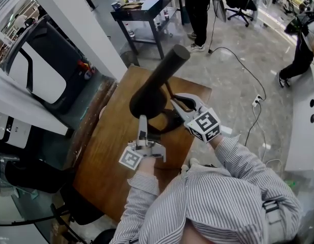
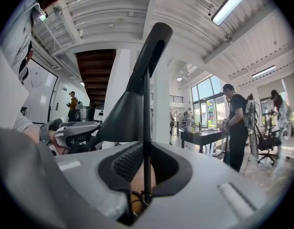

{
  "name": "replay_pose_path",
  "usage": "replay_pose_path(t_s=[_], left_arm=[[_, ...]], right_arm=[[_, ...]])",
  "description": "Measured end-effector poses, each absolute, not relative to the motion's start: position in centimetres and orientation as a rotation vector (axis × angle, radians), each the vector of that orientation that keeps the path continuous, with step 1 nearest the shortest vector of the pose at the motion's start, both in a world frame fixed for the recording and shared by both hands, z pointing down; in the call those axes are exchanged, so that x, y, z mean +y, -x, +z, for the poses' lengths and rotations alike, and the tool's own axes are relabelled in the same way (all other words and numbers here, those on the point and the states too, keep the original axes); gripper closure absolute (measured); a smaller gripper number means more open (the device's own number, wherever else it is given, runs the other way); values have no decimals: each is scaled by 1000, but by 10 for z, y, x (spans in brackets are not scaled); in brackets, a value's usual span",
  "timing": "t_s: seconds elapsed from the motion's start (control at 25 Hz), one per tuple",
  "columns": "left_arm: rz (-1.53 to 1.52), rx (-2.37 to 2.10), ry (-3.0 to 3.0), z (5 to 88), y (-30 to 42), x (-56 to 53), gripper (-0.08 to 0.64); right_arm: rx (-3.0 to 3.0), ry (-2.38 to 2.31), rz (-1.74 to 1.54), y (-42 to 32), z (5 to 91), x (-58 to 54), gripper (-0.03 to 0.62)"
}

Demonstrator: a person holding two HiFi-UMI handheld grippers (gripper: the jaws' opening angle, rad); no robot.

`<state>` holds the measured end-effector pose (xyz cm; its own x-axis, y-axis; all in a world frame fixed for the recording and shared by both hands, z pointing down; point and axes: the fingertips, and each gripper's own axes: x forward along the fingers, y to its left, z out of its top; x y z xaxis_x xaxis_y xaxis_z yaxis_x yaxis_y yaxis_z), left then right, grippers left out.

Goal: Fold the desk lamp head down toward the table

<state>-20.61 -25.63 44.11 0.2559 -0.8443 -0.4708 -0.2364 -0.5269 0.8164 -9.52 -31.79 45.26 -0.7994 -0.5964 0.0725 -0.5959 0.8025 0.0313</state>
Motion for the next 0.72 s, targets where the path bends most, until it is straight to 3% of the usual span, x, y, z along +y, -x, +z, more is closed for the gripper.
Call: replay_pose_path(t_s=[0.28,0.4,0.52,0.72], left_arm=[[-1220,-999,-1946,445,202,-254,469],[-1041,-1115,-2064,446,195,-253,431],[-869,-1242,-2143,446,191,-251,347],[-671,-1351,-2225,451,178,-241,339]], right_arm=[[-2897,-963,-42,94,455,-316,543],[-2892,-940,-69,90,453,-315,543],[-2906,-951,-65,83,447,-311,535],[-2903,-958,-117,80,443,-286,537]])
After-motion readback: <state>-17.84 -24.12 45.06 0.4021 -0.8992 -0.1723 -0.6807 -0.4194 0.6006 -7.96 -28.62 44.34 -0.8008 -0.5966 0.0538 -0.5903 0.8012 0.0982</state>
